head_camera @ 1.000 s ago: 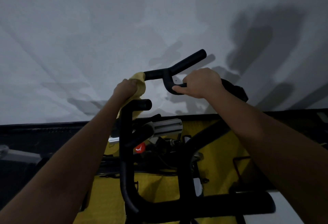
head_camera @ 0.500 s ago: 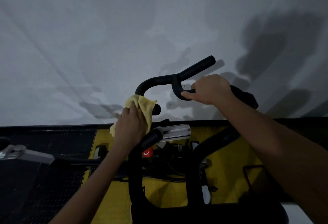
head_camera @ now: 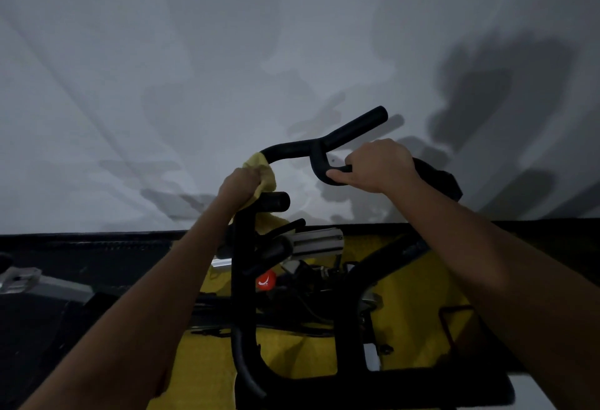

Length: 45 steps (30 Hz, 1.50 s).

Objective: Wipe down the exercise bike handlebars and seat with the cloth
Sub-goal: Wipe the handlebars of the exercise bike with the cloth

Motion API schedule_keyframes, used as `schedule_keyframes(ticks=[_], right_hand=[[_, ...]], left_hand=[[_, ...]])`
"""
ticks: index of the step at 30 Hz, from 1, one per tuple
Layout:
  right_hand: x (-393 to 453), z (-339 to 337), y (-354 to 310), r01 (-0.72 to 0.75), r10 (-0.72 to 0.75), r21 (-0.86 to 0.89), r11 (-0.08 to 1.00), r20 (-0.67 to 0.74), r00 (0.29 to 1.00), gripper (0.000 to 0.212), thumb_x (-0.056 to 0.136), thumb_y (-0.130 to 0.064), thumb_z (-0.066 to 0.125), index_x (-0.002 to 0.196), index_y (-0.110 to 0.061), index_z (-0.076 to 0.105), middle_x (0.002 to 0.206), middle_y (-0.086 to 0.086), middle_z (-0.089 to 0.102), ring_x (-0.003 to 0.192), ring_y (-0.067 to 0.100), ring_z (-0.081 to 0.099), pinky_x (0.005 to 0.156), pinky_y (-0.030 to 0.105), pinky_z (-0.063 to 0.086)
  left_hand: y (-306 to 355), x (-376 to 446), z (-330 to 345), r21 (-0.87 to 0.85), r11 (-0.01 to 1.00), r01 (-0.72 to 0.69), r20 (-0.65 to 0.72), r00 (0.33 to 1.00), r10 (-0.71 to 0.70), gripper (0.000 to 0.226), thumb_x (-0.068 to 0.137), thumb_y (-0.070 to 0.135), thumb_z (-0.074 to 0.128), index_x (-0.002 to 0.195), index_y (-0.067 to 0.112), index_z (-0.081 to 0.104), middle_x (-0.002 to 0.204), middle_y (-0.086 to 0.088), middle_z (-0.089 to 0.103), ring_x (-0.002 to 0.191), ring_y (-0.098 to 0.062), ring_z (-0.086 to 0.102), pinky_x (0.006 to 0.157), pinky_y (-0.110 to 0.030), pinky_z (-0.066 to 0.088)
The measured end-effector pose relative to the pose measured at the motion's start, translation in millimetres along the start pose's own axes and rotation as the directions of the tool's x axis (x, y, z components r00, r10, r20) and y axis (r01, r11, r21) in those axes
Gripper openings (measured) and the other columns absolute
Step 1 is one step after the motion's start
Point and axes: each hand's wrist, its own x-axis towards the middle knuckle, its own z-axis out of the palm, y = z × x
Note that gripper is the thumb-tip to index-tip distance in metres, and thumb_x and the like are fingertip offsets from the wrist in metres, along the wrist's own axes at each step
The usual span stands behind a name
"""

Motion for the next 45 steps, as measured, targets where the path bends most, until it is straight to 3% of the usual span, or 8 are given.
schedule_keyframes(ticks=[5,10,14,27,33,36,42,45], right_hand=[[0.7,0.8,0.7,-0.004,0.004,-0.005,1.000,0.012,1.000,0.076,0.090,-0.079,0.027,0.078,-0.018,0.070,0.065,-0.001,0.056,0.060,0.016,0.053,0.055,0.027,0.035],[3.2,2.7,2.0,0.007,-0.007,-0.015,1.000,0.024,1.000,0.075,0.091,-0.078,0.025,0.081,-0.018,0.069,0.068,-0.001,0.057,0.064,0.018,0.056,0.055,0.028,0.035],[5.1,4.3,4.3,0.011,-0.011,-0.019,1.000,0.016,1.000,0.075,0.091,-0.078,0.026,0.077,-0.018,0.068,0.065,-0.001,0.055,0.060,0.017,0.053,0.052,0.027,0.033],[3.5,2.1,3.2,0.022,-0.021,-0.012,1.000,0.041,0.999,0.075,0.089,-0.080,0.022,0.074,-0.019,0.064,0.066,-0.001,0.056,0.059,0.017,0.054,0.054,0.029,0.035],[3.5,4.4,3.0,0.016,-0.015,-0.015,1.000,0.023,1.000,0.076,0.088,-0.082,0.021,0.073,-0.020,0.062,0.067,-0.001,0.057,0.060,0.016,0.054,0.055,0.029,0.036],[4.5,5.4,2.6,0.016,-0.016,-0.016,1.000,0.020,1.000,0.075,0.088,-0.083,0.021,0.071,-0.021,0.061,0.067,-0.001,0.057,0.059,0.015,0.053,0.052,0.029,0.032],[6.8,6.6,3.5,0.007,-0.007,-0.007,1.000,0.037,0.999,0.077,0.087,-0.083,0.020,0.073,-0.021,0.062,0.068,0.000,0.059,0.061,0.016,0.056,0.055,0.029,0.037],[6.6,8.2,3.9,0.003,-0.003,-0.008,1.000,0.037,0.999,0.077,0.087,-0.084,0.020,0.072,-0.021,0.062,0.068,-0.001,0.060,0.062,0.016,0.056,0.056,0.029,0.039]], left_hand=[[-23.2,-46.3,16.0,0.099,0.995,-0.012,-0.158,0.987,0.028,0.049,0.108,0.035,0.026,0.128,-0.001,0.052,0.119,-0.024,0.061,0.112,-0.043,0.059,0.089,-0.046,0.044],[-34.4,-97.6,31.1,0.271,0.921,-0.280,-0.306,0.882,0.358,0.033,0.107,0.016,0.033,0.124,-0.005,0.053,0.110,-0.028,0.058,0.086,-0.045,0.057,0.066,-0.047,0.045],[-24.2,-74.6,28.7,0.316,0.930,-0.186,-0.211,0.942,0.260,0.047,0.109,0.023,0.029,0.147,-0.003,0.033,0.142,-0.032,0.044,0.103,-0.044,0.055,0.074,-0.044,0.045],[-18.9,-9.9,9.6,-0.195,0.981,-0.025,-0.002,1.000,0.025,0.052,0.107,0.041,0.031,0.148,0.010,0.039,0.144,-0.023,0.051,0.129,-0.040,0.050,0.103,-0.043,0.038],[-38.9,-73.3,18.0,0.180,0.960,-0.215,-0.186,0.951,0.247,0.045,0.110,0.030,0.024,0.143,0.004,0.040,0.100,-0.016,0.063,0.084,-0.033,0.059,0.067,-0.033,0.035],[-41.5,-96.8,20.2,0.402,0.879,-0.255,-0.161,0.926,0.342,0.054,0.108,0.021,0.032,0.157,0.001,0.021,0.120,-0.020,0.059,0.099,-0.036,0.059,0.074,-0.037,0.040],[-55.2,-143.5,21.8,0.242,0.870,-0.430,-0.215,0.850,0.481,0.048,0.105,0.020,0.047,0.153,0.015,0.043,0.158,-0.017,0.038,0.134,-0.037,0.050,0.101,-0.043,0.050],[-62.3,-144.6,11.3,0.196,0.856,-0.478,-0.262,0.816,0.516,0.033,0.105,0.025,0.046,0.132,0.020,0.064,0.124,-0.005,0.069,0.092,-0.011,0.070,0.073,-0.018,0.053]])
